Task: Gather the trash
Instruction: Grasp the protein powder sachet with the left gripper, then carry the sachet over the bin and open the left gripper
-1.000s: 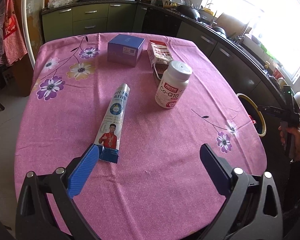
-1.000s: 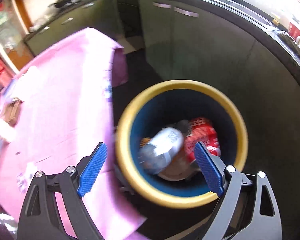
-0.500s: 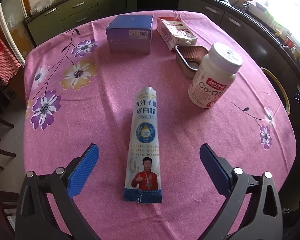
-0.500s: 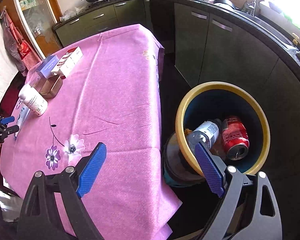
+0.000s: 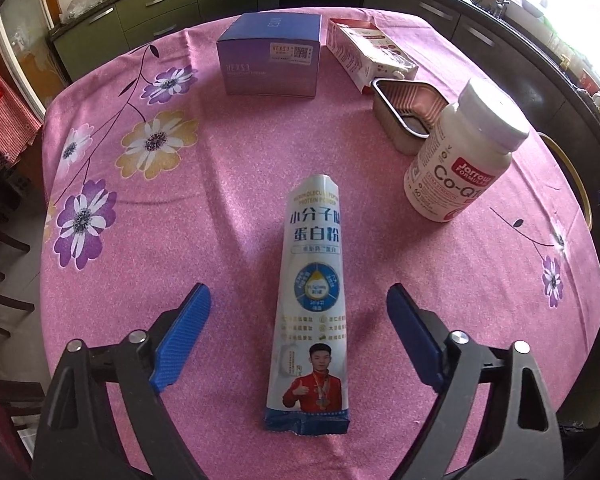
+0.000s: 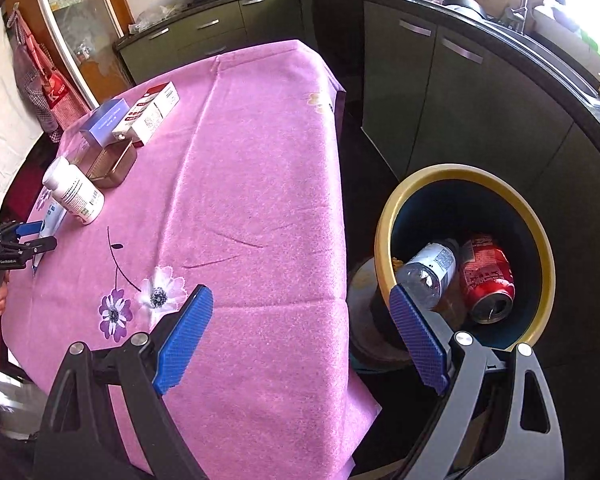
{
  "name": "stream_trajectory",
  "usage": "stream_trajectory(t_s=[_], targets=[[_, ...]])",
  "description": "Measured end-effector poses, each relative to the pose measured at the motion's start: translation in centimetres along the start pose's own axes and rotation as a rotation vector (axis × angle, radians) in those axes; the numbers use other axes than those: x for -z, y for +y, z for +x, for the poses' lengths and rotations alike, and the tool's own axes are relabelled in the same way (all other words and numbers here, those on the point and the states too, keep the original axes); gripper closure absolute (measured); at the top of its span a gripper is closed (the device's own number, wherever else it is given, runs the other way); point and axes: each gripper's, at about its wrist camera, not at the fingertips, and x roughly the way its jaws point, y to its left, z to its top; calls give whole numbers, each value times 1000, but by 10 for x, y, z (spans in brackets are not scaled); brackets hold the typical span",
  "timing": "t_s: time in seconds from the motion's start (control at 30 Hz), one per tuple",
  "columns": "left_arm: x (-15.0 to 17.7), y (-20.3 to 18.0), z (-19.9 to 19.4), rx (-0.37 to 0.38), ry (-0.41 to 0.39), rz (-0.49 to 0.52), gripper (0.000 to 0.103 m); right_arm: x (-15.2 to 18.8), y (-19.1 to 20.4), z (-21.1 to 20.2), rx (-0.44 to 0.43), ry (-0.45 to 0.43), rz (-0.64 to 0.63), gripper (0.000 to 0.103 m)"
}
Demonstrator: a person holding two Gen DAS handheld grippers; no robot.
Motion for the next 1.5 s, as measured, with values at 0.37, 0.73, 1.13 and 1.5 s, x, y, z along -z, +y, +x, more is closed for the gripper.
stream_trajectory(t_s=[0.37, 0.73, 1.13, 1.5], targets=[[4, -6, -9, -12, -23, 32, 75, 2, 3, 2, -11, 9, -5, 14], [18, -22, -31, 13, -26, 71, 84, 4, -1, -6, -12, -12, 4, 14], [17, -120, -94, 137, -94, 284, 84, 10, -27, -28, -1, -74, 59, 14], [-61, -287, -70, 373, -112, 551, 84, 46, -123, -76, 108, -197, 240, 14]])
